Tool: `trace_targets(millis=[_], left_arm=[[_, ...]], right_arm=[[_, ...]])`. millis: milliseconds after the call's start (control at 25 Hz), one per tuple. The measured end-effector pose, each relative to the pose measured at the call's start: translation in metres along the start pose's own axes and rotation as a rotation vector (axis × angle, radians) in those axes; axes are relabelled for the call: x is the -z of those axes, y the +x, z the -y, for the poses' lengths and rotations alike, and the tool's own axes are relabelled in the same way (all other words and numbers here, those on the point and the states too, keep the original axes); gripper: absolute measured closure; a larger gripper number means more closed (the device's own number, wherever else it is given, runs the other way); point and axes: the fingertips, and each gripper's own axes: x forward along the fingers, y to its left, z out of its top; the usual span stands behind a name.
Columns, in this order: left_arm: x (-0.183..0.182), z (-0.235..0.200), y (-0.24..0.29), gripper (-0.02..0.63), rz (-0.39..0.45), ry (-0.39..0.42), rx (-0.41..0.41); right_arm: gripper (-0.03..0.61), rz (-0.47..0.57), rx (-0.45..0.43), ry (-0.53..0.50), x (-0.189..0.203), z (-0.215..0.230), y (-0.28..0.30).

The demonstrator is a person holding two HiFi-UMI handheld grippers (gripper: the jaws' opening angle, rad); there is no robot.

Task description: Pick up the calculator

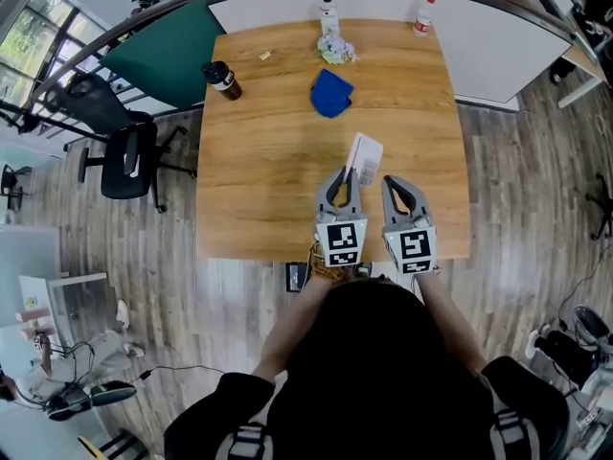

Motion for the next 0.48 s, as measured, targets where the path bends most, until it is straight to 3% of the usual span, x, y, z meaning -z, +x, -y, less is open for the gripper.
trace_targets(millis=[480], left_arm=[[0.019,0.044,-0.001,0.560,-0.023,0.030,-0.004]], right_arm=[[0.572,0.001,0.002,0.014,0.036,0.030,-0.031]])
